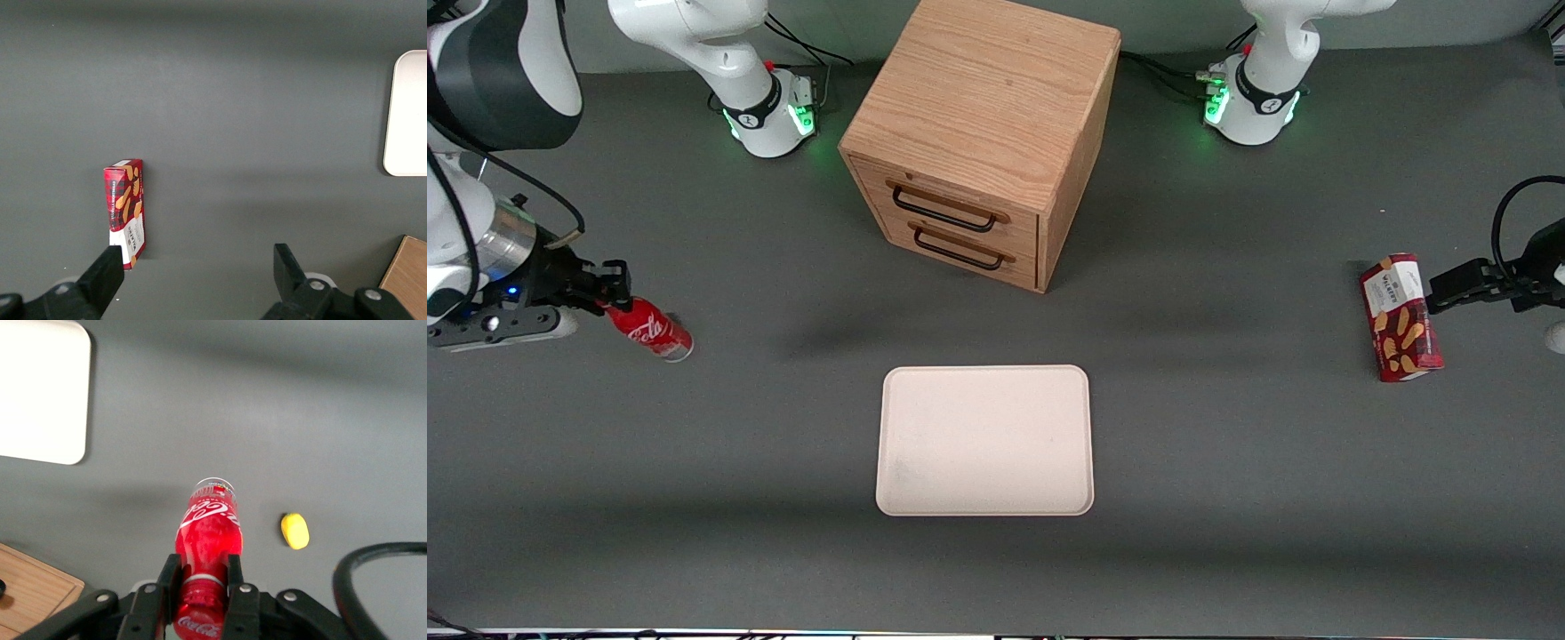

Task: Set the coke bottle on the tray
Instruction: 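Lift the bottle and carry it with the right gripper to the tray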

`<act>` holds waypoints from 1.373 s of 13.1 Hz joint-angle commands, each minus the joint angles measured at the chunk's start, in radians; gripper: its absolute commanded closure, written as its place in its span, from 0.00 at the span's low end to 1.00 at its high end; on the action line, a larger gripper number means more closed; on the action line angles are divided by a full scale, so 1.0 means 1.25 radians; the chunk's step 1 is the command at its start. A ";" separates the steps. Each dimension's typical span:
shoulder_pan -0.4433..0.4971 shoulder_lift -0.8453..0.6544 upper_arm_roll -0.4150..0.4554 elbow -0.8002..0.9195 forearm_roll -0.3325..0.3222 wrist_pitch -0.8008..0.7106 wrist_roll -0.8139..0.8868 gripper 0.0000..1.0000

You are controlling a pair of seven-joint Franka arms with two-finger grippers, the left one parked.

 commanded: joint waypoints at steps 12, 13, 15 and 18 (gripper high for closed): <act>0.074 0.443 0.212 0.411 -0.070 0.180 0.207 1.00; 0.085 0.467 0.213 0.411 -0.085 0.215 0.207 1.00; 0.089 0.510 0.227 0.410 -0.086 0.277 0.208 1.00; 0.111 0.570 0.234 0.407 -0.123 0.335 0.252 1.00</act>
